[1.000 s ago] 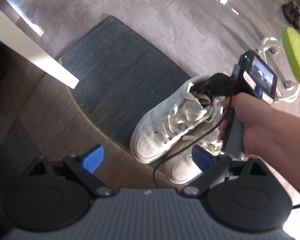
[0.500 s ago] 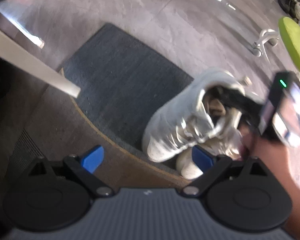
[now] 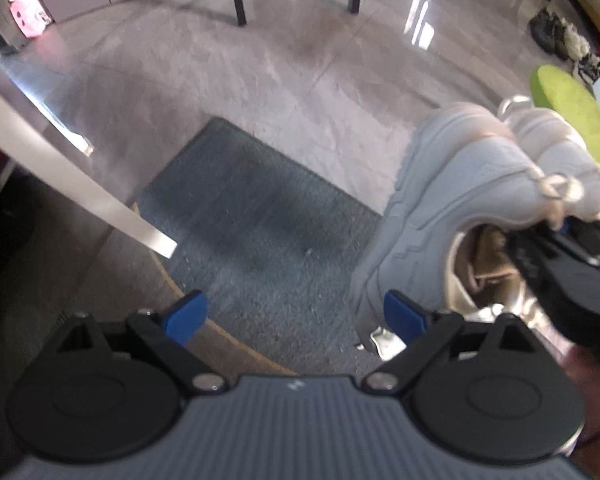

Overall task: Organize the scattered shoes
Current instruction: 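Carry the white sneakers with the right tool to the shoe cabinet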

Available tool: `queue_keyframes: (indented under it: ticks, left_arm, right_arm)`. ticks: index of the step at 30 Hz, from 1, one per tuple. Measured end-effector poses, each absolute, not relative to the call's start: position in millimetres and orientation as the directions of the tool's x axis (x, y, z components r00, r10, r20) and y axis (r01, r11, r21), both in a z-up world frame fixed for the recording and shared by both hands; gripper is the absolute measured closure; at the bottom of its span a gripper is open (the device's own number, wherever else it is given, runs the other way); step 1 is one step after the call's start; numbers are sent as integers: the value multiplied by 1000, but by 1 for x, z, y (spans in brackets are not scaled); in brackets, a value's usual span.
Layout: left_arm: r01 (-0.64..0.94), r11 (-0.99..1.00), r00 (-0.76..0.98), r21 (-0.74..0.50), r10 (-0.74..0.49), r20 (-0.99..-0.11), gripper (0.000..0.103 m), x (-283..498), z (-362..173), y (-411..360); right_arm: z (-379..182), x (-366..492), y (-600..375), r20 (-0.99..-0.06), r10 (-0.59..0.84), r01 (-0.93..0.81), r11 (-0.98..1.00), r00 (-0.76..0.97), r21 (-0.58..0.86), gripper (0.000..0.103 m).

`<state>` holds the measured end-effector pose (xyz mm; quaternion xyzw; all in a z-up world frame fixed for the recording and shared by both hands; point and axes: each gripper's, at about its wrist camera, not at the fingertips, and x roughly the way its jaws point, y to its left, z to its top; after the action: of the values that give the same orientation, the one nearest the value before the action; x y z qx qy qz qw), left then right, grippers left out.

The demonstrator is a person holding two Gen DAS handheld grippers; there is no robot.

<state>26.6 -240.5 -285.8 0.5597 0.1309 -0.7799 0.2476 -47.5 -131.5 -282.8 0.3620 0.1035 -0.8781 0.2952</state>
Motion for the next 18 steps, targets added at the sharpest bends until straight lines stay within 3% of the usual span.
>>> queue_keyframes:
  ticks: [10, 18]
  left_arm:
    - [585, -803, -280, 115, -333, -900, 7, 93, -202, -237]
    - [601, -769, -169, 218, -389, -905, 7, 174, -97, -232]
  right_arm:
    - [-181, -22, -110, -724, -516, 735, -678, -458, 19, 75]
    - [-74, 26, -117, -759, -592, 884, -466, -271, 48, 75]
